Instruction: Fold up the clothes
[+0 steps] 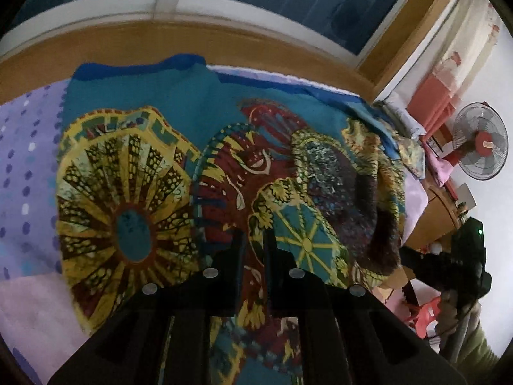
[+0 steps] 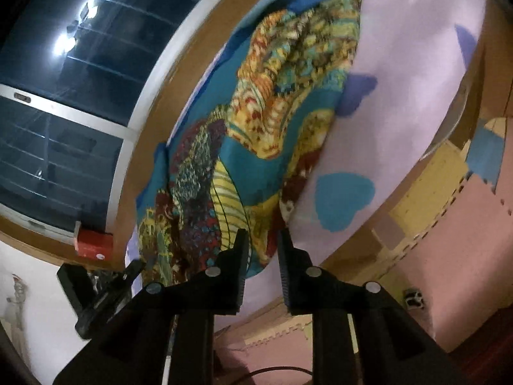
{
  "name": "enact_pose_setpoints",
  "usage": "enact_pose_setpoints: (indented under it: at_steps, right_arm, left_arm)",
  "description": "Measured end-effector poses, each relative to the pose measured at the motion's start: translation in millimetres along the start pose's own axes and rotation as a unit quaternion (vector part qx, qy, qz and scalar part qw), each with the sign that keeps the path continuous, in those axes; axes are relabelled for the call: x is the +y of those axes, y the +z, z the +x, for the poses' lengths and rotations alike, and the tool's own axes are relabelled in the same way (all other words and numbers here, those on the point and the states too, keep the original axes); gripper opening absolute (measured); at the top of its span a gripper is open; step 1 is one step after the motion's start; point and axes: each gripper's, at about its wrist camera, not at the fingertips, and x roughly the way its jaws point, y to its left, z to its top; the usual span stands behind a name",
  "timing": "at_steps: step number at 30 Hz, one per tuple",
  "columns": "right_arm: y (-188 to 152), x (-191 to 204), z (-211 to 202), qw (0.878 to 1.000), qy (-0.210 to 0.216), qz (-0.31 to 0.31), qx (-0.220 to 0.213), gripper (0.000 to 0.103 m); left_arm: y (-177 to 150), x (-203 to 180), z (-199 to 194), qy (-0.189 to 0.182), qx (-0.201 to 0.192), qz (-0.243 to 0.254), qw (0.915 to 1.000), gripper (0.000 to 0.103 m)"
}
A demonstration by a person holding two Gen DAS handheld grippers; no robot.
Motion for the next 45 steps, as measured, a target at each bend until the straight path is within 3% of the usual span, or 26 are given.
enact_pose_setpoints:
  at_steps: [7,11,12,13,18,22,30,35,37,40,45]
  right_arm:
    - [2.0,0.6,11.3,1.0,0.017,0.006,0.002,0.018]
    - [4.1,6.5,20.3,1.0,0.023,-0.006,-0.006,0.018]
    - [4.4,8.2,21.3,1.0,0.02,-0.008,-0.01,0.013]
    - [3.8,10.5,18.2,1.0,0.02,-0.012,-0.016,0.001]
    - [-1.4,17.1,-26.6,0.997,0.056,0.004,-0.057,0.0]
    - [-8.4,9.5,-50.0,0.998,0.024,-0.004,-0.058,0.0]
    - [-24.4,-13.4,-23.1,0.998,-0.053,-0.003,-0.029,0.0]
    - [-22.5,5.8,-37.3,0.992,-0.104,-0.068,-0.03,0.002]
    - [-21.0,18.3,-45.9,0.985,-0.125,-0.107,-0.042,0.012]
    - [-9.8,25.7,-62.0,0.978,-0.133,-0.146,-0.061,0.03]
    - [33.4,24.0,-74.0,0.971,-0.125,-0.183,-0.09,0.035]
  left_arm:
    - [-6.5,0.2,26.4,-0.003,0.04,-0.011,0.9991,0.009]
    - [-12.5,0.6,31.8,-0.002,0.041,-0.02,0.999,0.009]
    - [-13.0,0.8,31.7,-0.003,0.039,-0.023,0.999,0.009]
    - [-13.4,1.3,31.7,-0.004,0.04,-0.025,0.9989,0.009]
    - [-13.2,5.9,30.3,-0.002,0.05,-0.044,0.9978,0.01]
    - [-14.7,7.9,29.2,-0.002,0.05,-0.045,0.9977,0.01]
    - [-11.6,10.3,30.2,-0.005,0.054,-0.036,0.9979,0.01]
    - [-11.1,-4.8,28.5,-0.006,0.06,-0.004,0.9982,0.012]
    - [-10.3,-17.4,27.5,-0.006,0.062,0.007,0.9981,0.014]
    - [-7.8,-36.4,30.7,-0.016,0.061,0.009,0.9979,0.017]
    - [-0.8,-75.4,42.6,-0.02,0.055,0.014,0.9982,0.017]
